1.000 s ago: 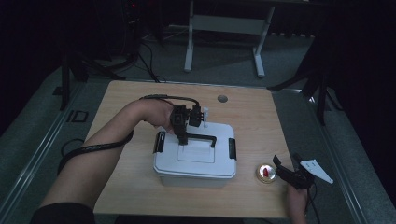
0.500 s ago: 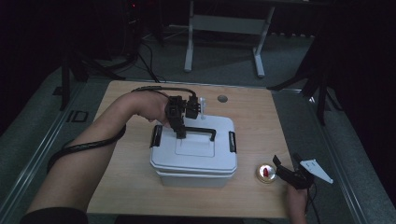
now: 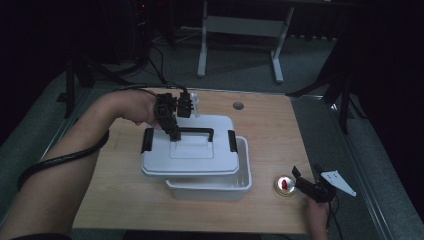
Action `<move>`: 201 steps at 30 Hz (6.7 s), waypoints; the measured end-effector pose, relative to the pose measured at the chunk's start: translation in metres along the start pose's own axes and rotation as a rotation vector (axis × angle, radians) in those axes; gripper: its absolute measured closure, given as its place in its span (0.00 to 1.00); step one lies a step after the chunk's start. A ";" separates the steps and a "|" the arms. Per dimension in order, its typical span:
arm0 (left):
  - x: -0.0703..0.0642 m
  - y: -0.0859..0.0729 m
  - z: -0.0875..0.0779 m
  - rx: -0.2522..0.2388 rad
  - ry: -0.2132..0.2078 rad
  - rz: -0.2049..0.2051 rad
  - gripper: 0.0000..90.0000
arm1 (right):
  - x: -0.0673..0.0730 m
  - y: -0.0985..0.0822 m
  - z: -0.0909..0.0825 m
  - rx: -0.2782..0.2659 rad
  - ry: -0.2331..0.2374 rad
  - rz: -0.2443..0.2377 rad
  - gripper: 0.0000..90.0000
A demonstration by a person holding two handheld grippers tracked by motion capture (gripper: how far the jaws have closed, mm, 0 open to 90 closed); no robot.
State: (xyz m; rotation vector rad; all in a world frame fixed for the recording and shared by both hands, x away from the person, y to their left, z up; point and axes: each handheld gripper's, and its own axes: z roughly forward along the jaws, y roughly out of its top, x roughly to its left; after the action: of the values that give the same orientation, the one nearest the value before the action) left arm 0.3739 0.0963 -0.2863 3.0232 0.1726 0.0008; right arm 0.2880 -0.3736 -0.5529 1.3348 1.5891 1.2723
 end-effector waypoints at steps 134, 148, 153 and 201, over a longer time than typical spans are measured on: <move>0.019 -0.253 0.176 -0.041 -0.229 -0.625 0.20 | -0.010 0.037 -0.021 0.782 0.358 -0.457 0.15; 0.018 -0.255 0.173 -0.024 -0.223 -0.628 0.20 | 0.026 0.059 -0.003 1.110 0.393 -0.765 0.12; 0.017 -0.256 0.170 -0.020 -0.221 -0.629 0.20 | 0.035 0.068 0.009 1.218 0.426 -0.761 0.19; 0.019 -0.249 0.169 0.008 -0.258 -0.612 0.20 | 0.080 0.064 0.065 1.140 0.636 -1.206 0.23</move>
State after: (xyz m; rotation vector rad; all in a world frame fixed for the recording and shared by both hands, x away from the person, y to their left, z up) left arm 0.3657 0.3253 -0.4820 2.8064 1.0486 -0.4349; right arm 0.3490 -0.2810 -0.5032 0.1163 3.0363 -0.1074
